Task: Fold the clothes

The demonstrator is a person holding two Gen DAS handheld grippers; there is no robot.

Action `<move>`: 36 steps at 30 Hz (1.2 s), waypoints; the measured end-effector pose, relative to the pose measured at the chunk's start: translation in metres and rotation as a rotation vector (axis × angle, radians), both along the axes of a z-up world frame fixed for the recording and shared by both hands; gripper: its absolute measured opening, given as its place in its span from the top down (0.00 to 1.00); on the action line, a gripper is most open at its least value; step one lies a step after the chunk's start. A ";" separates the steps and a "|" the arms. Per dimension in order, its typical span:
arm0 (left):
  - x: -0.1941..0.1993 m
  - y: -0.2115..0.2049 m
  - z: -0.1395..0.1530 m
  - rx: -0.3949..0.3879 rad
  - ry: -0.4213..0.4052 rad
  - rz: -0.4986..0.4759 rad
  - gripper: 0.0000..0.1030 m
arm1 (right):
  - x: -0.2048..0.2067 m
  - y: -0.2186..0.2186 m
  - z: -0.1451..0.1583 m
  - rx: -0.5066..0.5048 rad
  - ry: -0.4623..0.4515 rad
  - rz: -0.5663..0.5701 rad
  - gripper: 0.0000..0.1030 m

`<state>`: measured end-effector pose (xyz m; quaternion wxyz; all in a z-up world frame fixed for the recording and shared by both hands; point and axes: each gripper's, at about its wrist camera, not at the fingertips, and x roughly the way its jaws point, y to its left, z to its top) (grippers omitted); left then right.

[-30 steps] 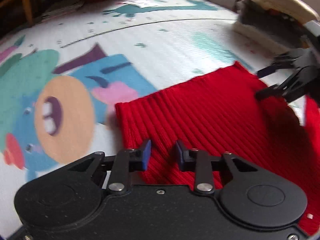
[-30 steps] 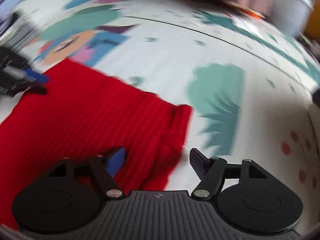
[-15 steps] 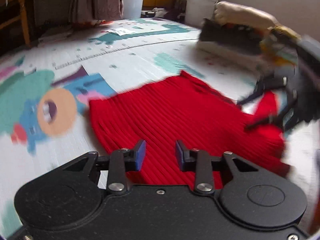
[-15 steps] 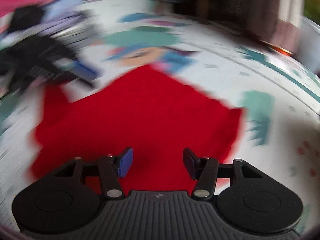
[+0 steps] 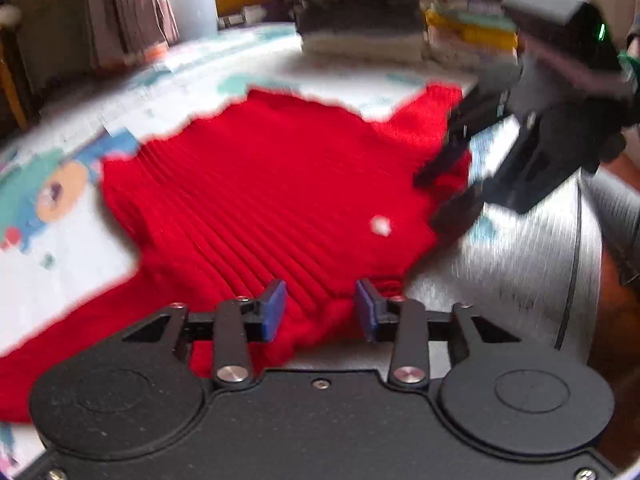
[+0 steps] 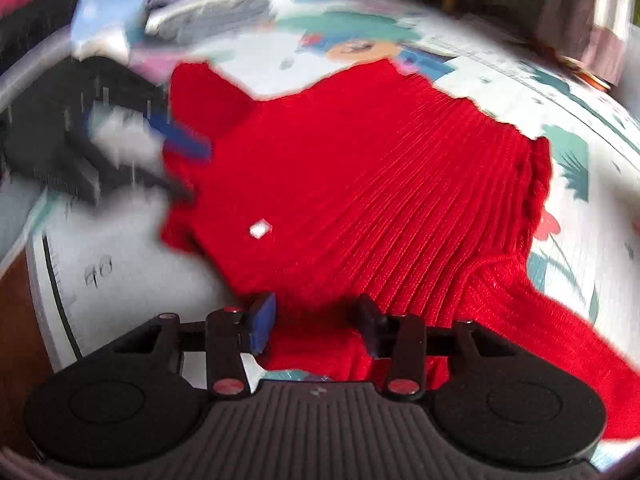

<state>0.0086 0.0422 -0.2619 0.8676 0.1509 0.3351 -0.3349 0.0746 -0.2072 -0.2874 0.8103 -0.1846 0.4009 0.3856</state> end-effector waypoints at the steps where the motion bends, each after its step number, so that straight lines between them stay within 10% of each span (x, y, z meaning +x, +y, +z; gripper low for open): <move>1: 0.002 0.002 0.005 -0.005 0.034 0.011 0.60 | -0.002 0.001 0.002 -0.012 -0.006 0.009 0.56; 14: 0.070 0.035 0.006 0.022 0.020 0.186 0.45 | -0.018 0.013 -0.001 -0.018 -0.018 0.063 0.39; 23: 0.103 0.124 -0.027 0.010 0.070 0.554 0.35 | 0.032 -0.045 0.001 0.021 0.005 -0.228 0.29; 29: 0.105 0.135 -0.006 0.040 -0.043 0.613 0.36 | 0.011 -0.064 0.019 0.085 -0.065 -0.246 0.43; 36: 0.138 0.169 -0.023 0.062 0.122 0.736 0.34 | 0.008 -0.072 0.005 0.014 0.016 -0.271 0.50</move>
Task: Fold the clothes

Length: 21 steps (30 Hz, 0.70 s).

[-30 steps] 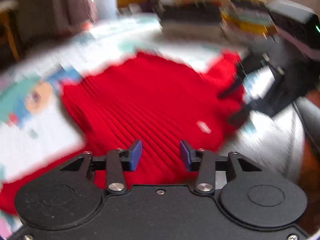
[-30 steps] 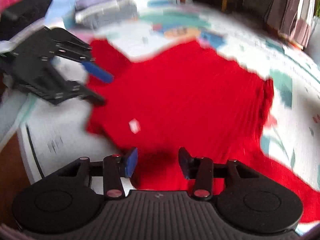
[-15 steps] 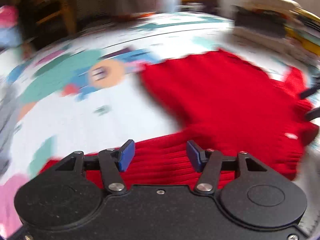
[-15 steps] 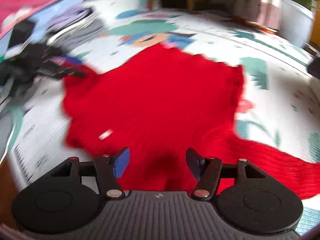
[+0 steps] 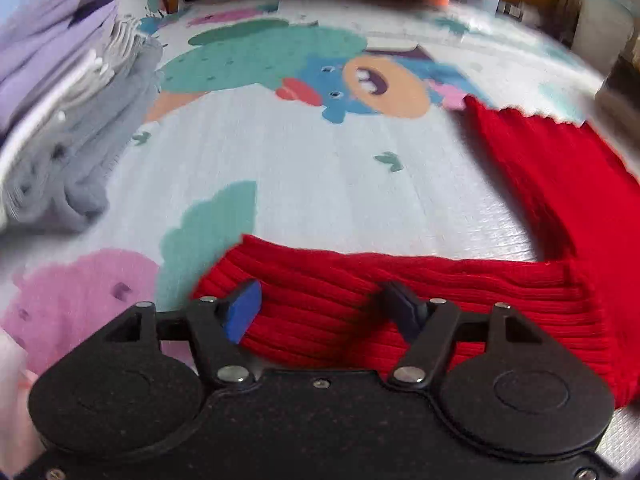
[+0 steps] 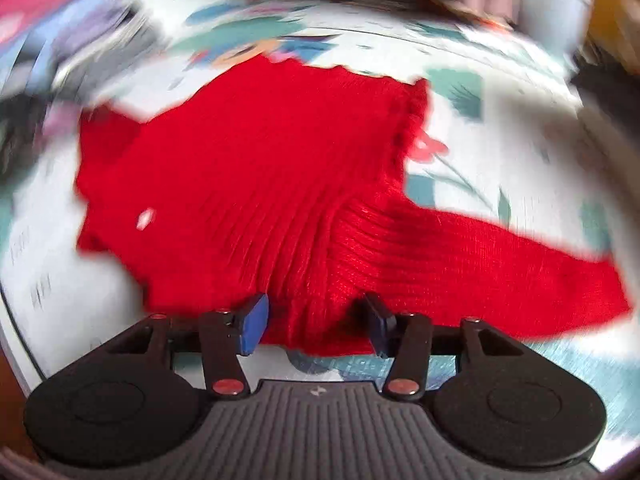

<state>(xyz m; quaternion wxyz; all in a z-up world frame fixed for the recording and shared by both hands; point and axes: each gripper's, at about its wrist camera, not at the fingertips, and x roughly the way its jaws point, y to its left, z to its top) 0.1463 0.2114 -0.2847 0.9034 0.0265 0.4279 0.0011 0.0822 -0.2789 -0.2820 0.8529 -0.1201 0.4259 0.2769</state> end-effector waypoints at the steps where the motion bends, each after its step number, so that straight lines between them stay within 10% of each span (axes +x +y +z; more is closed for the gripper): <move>1: 0.000 -0.001 0.006 0.005 -0.024 -0.008 0.34 | 0.000 -0.005 0.002 0.022 0.017 -0.020 0.50; 10: 0.010 -0.048 0.067 -0.164 -0.100 -0.197 0.34 | 0.006 -0.024 0.003 0.125 0.096 -0.124 0.46; 16: 0.026 -0.104 0.098 -0.141 -0.032 -0.490 0.34 | 0.015 -0.036 0.010 0.192 0.159 -0.225 0.50; 21: 0.060 -0.168 0.133 -0.052 0.049 -0.739 0.34 | 0.017 -0.071 -0.004 0.406 0.392 -0.459 0.49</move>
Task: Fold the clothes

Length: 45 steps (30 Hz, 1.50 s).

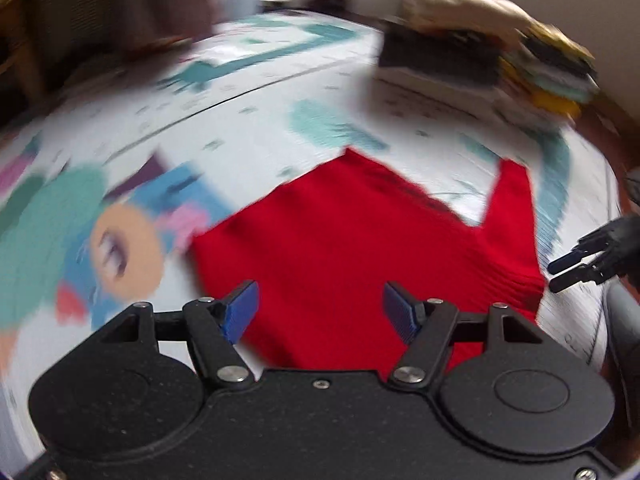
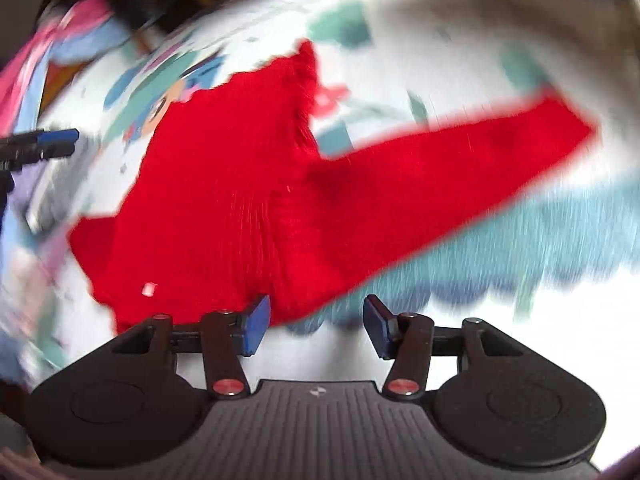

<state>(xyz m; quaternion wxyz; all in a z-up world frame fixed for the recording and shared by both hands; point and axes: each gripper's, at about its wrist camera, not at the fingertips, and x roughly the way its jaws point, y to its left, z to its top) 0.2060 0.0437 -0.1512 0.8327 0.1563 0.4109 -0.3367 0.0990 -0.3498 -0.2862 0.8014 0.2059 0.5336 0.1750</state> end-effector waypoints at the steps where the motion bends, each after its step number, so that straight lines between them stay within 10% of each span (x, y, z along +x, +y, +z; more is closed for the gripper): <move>1: 0.006 -0.015 0.004 0.014 0.036 -0.037 0.34 | -0.001 -0.005 -0.005 0.051 0.030 -0.040 0.48; 5: 0.037 -0.072 -0.003 0.056 0.183 -0.113 0.34 | -0.003 -0.018 -0.017 0.203 0.050 -0.157 0.48; 12: 0.096 -0.132 -0.049 -0.096 0.271 0.132 0.36 | 0.001 -0.019 -0.034 0.339 0.056 -0.264 0.48; 14: 0.109 -0.139 -0.064 -0.113 0.311 0.209 0.53 | 0.000 -0.020 -0.034 0.349 0.050 -0.274 0.51; 20: 0.130 -0.156 -0.078 -0.156 0.374 0.295 0.53 | 0.002 -0.010 -0.028 0.284 -0.019 -0.206 0.50; 36: 0.128 -0.206 -0.104 0.056 0.287 0.267 0.64 | 0.004 -0.005 -0.023 0.248 -0.052 -0.217 0.50; 45: 0.120 -0.203 -0.106 0.109 0.201 0.164 0.95 | -0.005 0.013 -0.004 0.015 -0.273 -0.035 0.81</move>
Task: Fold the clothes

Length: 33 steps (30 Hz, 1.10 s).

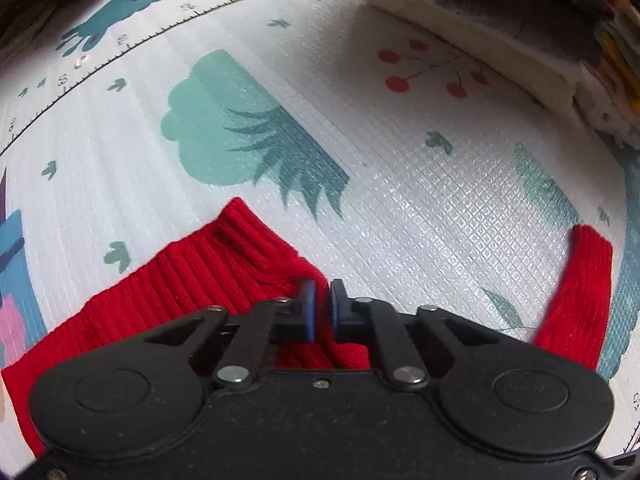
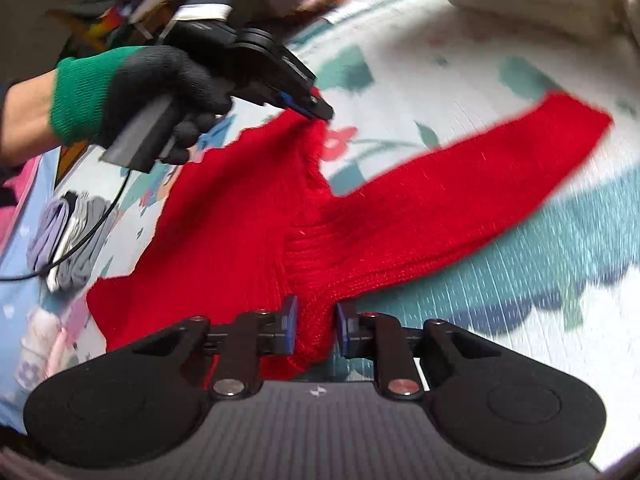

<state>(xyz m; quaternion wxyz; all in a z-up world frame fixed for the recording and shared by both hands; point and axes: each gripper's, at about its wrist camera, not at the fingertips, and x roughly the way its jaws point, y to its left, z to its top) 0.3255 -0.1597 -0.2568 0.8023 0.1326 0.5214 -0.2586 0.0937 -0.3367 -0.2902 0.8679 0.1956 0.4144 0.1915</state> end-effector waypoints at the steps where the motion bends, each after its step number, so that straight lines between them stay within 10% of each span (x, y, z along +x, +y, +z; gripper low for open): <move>1: 0.001 0.004 0.003 -0.018 -0.001 0.001 0.95 | -0.001 0.003 0.005 -0.029 -0.033 0.021 0.81; 7: -0.003 0.033 0.014 -0.160 -0.027 -0.025 0.95 | -0.023 0.042 0.031 -0.317 -0.329 0.255 0.82; 14: 0.002 0.069 0.015 -0.212 -0.032 -0.005 0.95 | -0.041 0.088 0.024 -0.529 -0.473 0.545 0.82; 22: 0.007 0.088 0.006 -0.196 -0.049 0.003 0.96 | -0.047 0.104 0.021 -0.546 -0.452 0.760 0.82; 33: -0.012 0.089 0.020 -0.134 -0.239 -0.085 0.94 | -0.038 0.099 0.024 -0.458 -0.364 0.733 0.71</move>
